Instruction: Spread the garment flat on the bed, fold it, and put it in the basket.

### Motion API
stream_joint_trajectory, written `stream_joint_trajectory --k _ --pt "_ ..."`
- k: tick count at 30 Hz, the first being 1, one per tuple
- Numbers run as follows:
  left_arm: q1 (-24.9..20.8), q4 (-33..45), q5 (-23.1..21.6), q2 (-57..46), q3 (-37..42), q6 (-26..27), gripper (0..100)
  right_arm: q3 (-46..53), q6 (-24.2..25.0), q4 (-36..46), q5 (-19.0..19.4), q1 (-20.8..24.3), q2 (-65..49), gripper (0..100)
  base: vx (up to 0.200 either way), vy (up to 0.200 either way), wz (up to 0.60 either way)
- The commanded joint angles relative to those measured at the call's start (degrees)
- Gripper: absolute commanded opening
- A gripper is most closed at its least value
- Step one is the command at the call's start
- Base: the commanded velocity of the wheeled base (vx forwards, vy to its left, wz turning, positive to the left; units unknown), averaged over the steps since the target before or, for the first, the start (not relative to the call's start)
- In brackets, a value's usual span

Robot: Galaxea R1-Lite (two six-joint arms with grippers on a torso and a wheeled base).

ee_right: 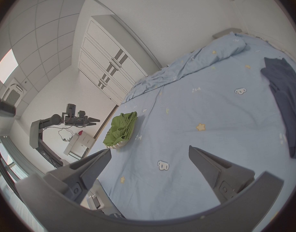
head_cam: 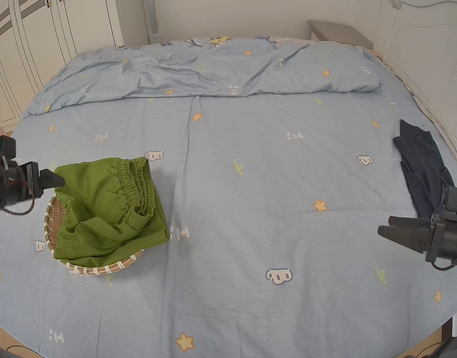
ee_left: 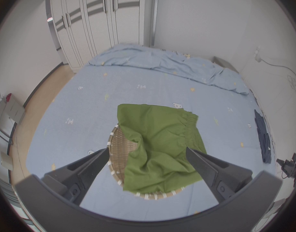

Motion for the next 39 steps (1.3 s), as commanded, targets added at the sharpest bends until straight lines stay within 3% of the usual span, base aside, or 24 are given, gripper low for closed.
stream_joint_trajectory --k 1,3,4,10,15,19,25,27,30,33,39 --pt "-8.2 -7.3 8.6 -34.8 24.4 -1.2 100 17.4 -3.7 0.7 -0.9 -1.5 -26.3 100 0.0 0.0 0.0" --pt "-7.9 -7.2 9.0 -40.7 27.7 -1.2 100 19.8 -3.6 1.6 -0.9 -1.6 -30.8 100 0.0 0.0 0.0" --pt "-6.7 -6.3 9.1 -47.1 30.6 -1.2 100 21.1 -3.5 4.1 -1.0 -1.9 -35.6 100 0.0 0.0 0.0" --pt "1.2 -0.2 8.2 -62.4 37.5 -1.2 100 17.6 -3.4 20.2 -1.0 -2.4 -50.1 100 0.0 0.0 0.0" --pt "-0.3 -0.5 5.0 -69.5 42.2 -1.2 100 14.6 -3.4 29.3 -1.1 -2.4 -57.9 100 0.0 0.0 0.0" --pt "-1.7 -1.9 3.9 -73.9 46.1 -1.1 100 15.5 -4.1 31.7 -1.9 -2.8 -62.8 100 0.0 0.0 0.0" --pt "-2.5 -13.6 2.1 -77.2 57.7 4.3 100 19.0 -6.2 30.9 -12.6 -3.0 -62.5 100 0.0 0.0 0.0" --pt "-2.4 -20.7 -0.5 -77.2 61.2 4.6 100 22.2 -11.7 28.6 -19.8 -3.0 -62.4 100 0.0 0.0 0.0" --pt "-2.4 -21.1 -4.9 -77.2 61.4 4.6 100 23.4 -12.2 24.8 -27.2 -3.1 -62.4 100 0.0 0.0 0.0" --pt "-2.4 -20.0 -5.5 -77.2 61.0 5.5 100 23.9 -12.6 24.7 -33.3 -3.1 -62.4 100 0.0 0.0 0.0" --pt "-2.1 -19.6 -4.6 -76.4 61.6 12.8 100 23.6 -12.4 25.0 -34.2 -3.7 -62.5 100 0.0 0.0 0.0"
